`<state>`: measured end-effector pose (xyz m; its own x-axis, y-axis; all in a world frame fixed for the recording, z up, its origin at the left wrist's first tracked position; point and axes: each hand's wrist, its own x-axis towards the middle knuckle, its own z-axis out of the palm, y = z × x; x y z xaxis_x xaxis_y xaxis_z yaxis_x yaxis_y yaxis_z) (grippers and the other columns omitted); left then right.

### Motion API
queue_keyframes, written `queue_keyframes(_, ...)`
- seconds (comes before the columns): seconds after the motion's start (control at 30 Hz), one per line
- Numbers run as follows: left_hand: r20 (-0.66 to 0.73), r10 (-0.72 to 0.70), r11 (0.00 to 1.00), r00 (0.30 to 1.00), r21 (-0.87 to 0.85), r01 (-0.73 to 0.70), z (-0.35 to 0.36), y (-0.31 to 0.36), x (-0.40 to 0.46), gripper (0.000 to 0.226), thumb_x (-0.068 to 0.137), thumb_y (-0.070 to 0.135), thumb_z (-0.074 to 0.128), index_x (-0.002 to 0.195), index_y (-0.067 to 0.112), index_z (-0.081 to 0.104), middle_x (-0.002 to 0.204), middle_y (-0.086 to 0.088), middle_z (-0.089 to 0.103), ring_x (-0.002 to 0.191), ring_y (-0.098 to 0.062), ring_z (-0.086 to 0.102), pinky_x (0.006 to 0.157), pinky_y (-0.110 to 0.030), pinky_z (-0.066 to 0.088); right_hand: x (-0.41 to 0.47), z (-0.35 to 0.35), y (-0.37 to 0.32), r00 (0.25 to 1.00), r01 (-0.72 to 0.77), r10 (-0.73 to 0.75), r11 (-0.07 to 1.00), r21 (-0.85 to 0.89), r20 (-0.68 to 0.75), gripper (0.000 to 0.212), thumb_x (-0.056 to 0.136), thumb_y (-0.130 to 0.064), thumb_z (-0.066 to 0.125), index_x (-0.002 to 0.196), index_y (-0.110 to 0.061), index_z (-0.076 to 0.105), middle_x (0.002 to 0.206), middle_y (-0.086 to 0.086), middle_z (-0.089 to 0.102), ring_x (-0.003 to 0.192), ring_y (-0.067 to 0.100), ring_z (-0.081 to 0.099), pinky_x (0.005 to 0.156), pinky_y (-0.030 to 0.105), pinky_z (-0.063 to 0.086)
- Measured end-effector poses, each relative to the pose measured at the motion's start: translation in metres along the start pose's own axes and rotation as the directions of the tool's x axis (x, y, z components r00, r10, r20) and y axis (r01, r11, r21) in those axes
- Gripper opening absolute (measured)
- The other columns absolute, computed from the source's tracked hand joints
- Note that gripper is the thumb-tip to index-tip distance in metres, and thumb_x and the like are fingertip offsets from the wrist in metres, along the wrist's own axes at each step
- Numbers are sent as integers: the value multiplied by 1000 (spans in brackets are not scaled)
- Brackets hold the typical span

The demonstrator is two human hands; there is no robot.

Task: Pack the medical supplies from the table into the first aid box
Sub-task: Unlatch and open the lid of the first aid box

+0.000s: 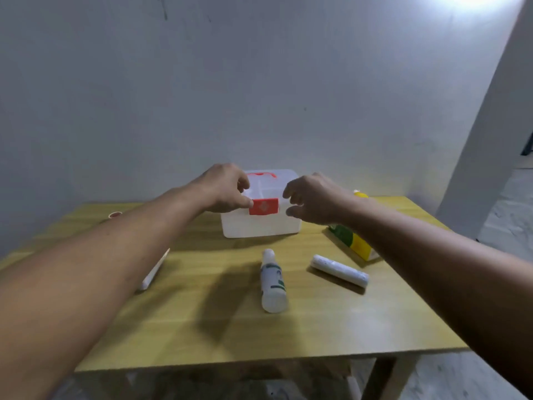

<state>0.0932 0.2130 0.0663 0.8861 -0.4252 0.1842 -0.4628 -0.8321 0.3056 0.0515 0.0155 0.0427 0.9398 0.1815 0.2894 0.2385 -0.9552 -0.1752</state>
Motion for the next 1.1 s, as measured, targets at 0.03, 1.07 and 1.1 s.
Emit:
queue_keyframes(0.03,-13,-10,1000,1000,11,10,1,-6,3,49,79,30,72,123,12,61,124,-5,64,112,-21,58,92,-30,45,6,7,-1,999,38,-38,999,-11,-24,36,82,-22,72,116,-12,67,107,7,72,96,25,67,84,38,55)
queue_keyframes(1.07,-176,-104,991,979,-96,89,56,-51,51,73,75,58,65,137,23,49,151,5,40,142,-17,32,113,-43,32,39,103,42,742,267,-516,813,-518,-428,28,78,-7,68,106,-7,65,125,18,65,113,39,62,92,55,49)
queue_keyframes(1.1,-171,-111,991,979,-88,97,55,-50,52,73,75,59,65,137,23,49,151,5,40,141,-18,33,112,-43,33,40,103,44,730,276,-539,795,-541,-420,29,78,-8,67,106,-7,66,124,19,65,112,39,62,90,55,50)
